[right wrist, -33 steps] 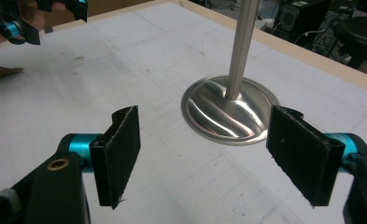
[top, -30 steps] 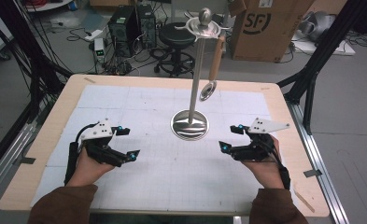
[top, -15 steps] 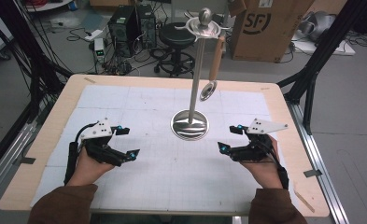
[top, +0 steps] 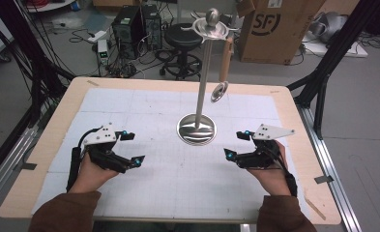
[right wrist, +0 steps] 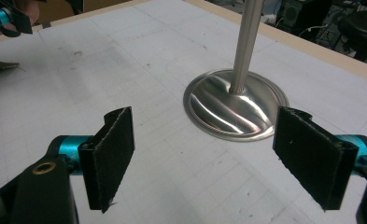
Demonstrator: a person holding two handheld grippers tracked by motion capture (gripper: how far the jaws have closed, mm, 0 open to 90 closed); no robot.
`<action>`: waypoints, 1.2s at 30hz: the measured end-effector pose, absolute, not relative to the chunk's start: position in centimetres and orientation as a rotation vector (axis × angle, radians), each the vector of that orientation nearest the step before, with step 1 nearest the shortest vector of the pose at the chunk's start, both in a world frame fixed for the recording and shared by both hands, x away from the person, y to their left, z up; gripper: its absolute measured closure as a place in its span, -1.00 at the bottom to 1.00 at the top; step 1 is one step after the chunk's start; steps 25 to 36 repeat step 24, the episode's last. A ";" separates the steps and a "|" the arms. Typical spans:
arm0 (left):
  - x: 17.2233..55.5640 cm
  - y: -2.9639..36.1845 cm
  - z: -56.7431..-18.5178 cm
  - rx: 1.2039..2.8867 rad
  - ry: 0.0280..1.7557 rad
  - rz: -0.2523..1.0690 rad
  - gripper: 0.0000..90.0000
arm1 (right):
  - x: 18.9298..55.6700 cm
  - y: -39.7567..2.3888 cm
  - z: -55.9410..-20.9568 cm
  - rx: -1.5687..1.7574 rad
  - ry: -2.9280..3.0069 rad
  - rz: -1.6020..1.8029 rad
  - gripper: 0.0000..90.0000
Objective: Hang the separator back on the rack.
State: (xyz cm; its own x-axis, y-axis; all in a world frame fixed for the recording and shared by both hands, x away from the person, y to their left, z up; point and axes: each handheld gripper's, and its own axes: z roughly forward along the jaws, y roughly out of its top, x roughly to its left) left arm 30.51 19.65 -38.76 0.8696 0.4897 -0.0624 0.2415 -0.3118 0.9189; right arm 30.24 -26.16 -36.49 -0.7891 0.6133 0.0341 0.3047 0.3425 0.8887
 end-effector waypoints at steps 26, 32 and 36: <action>30.6 19.6 -38.8 1.911 0.546 0.272 -0.76 | 30.5 -25.9 -36.8 0.809 2.315 1.420 -0.55; 30.6 19.6 -38.8 1.911 0.546 0.272 -0.76 | 30.5 -25.9 -36.8 0.809 2.315 1.420 -0.55; 30.6 19.6 -38.8 1.911 0.546 0.272 -0.76 | 30.5 -25.9 -36.8 0.809 2.315 1.420 -0.55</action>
